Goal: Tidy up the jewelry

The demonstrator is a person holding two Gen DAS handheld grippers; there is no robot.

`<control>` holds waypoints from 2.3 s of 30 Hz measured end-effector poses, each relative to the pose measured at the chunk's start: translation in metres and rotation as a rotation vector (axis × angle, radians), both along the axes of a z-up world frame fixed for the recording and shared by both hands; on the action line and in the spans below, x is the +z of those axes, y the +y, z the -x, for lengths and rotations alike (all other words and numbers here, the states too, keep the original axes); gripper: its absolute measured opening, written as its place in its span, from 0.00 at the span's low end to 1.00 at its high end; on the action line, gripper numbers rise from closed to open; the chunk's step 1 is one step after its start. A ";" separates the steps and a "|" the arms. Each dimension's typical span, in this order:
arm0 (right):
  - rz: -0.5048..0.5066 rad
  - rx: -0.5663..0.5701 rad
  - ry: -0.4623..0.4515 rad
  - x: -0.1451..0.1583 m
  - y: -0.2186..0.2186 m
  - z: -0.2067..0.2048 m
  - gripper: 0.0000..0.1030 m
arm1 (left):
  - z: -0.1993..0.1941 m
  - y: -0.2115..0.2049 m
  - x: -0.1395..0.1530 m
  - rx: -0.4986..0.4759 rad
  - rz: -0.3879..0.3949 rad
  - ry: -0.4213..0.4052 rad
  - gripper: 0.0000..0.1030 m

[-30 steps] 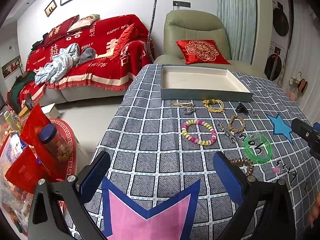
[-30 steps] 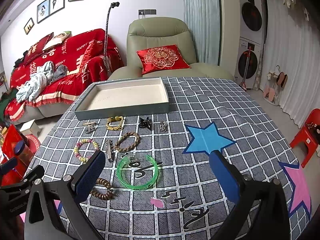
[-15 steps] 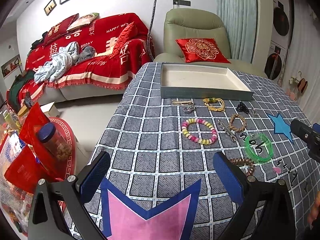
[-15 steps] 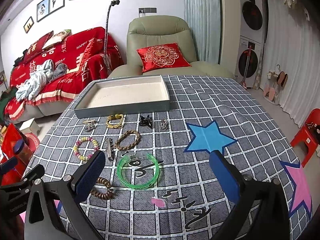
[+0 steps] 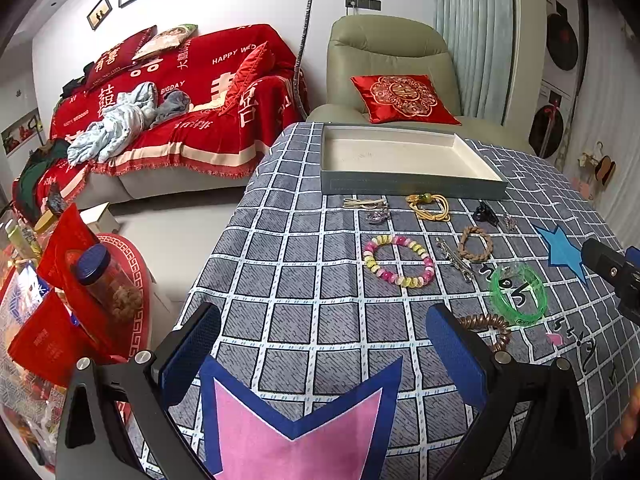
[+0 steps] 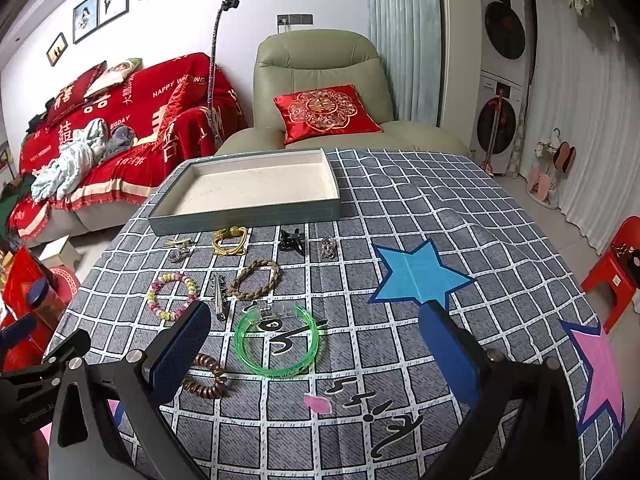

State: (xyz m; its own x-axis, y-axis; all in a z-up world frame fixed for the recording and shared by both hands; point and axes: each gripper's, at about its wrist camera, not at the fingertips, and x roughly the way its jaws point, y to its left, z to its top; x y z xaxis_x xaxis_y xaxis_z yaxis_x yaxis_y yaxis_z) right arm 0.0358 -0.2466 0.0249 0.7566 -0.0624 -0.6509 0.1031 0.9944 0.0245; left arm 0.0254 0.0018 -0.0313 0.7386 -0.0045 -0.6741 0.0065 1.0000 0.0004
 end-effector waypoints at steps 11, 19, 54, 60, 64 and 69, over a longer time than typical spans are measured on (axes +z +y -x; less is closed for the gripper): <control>0.001 0.000 0.002 0.000 0.000 0.001 1.00 | -0.001 -0.001 0.001 -0.007 0.005 0.007 1.00; -0.003 -0.002 0.005 -0.001 -0.001 0.002 1.00 | -0.002 -0.002 0.001 -0.010 0.003 0.017 1.00; 0.013 -0.001 0.288 -0.045 -0.017 -0.057 1.00 | -0.100 -0.009 -0.030 -0.119 -0.006 0.223 1.00; 0.033 0.009 0.371 -0.067 -0.015 -0.071 1.00 | -0.125 -0.023 -0.040 -0.157 -0.005 0.252 1.00; 0.043 0.012 0.404 -0.079 -0.013 -0.076 1.00 | -0.133 -0.029 -0.045 -0.165 -0.008 0.263 1.00; 0.039 0.014 0.421 -0.086 -0.014 -0.079 1.00 | -0.139 -0.035 -0.051 -0.174 -0.015 0.278 1.00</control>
State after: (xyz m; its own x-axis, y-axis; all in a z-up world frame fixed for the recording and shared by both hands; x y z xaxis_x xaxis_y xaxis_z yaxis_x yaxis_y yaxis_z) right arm 0.1150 -0.2602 -0.0610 0.4261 -0.0850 -0.9007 0.0827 0.9951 -0.0548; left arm 0.1640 -0.0329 -0.0825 0.5157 -0.1030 -0.8506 0.1792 0.9837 -0.0104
